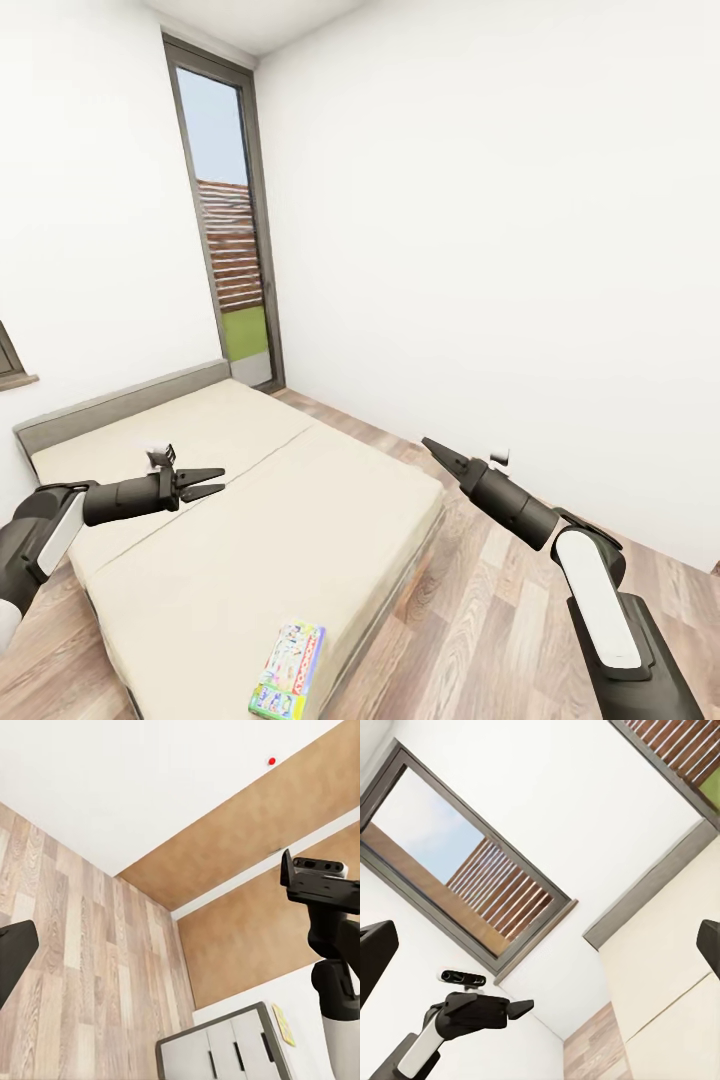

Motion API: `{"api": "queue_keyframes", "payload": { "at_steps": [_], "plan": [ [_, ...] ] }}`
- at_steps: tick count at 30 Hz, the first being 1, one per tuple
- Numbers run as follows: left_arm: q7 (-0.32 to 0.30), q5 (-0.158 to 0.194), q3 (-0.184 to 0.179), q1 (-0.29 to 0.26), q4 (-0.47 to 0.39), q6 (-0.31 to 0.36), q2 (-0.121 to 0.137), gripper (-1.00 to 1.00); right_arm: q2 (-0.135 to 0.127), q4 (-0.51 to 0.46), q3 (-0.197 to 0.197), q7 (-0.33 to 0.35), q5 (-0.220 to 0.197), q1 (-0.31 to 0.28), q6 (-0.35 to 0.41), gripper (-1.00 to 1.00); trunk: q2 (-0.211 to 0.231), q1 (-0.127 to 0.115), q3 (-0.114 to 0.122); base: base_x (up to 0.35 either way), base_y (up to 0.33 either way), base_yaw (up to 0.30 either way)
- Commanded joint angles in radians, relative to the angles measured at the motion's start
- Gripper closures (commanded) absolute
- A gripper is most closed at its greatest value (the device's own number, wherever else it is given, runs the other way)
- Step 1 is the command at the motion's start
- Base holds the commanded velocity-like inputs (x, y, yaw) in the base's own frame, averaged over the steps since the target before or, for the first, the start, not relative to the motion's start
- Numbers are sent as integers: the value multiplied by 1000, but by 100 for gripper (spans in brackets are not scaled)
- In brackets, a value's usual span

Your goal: Put all the toys in the child's room - the three board games (two on the bed and one on the table), the two jigsaw puzzles on the table, and the tennis ball on the table - inside the toy box on the table in the child's room.

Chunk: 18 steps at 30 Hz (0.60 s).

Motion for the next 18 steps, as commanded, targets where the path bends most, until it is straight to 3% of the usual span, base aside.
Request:
{"api": "queue_keyframes", "payload": {
  "at_steps": [1,18],
  "plan": [
    [-1,3,0,0,0,9,0,-100,0,0,-1,1,-3,0,7,-100,-1,0,0,0,-21,0],
    [-1,3,0,0,0,9,0,-100,0,0,-1,3,-3,0,7,-100,-1,0,0,33,-11,0]
  ]
}}
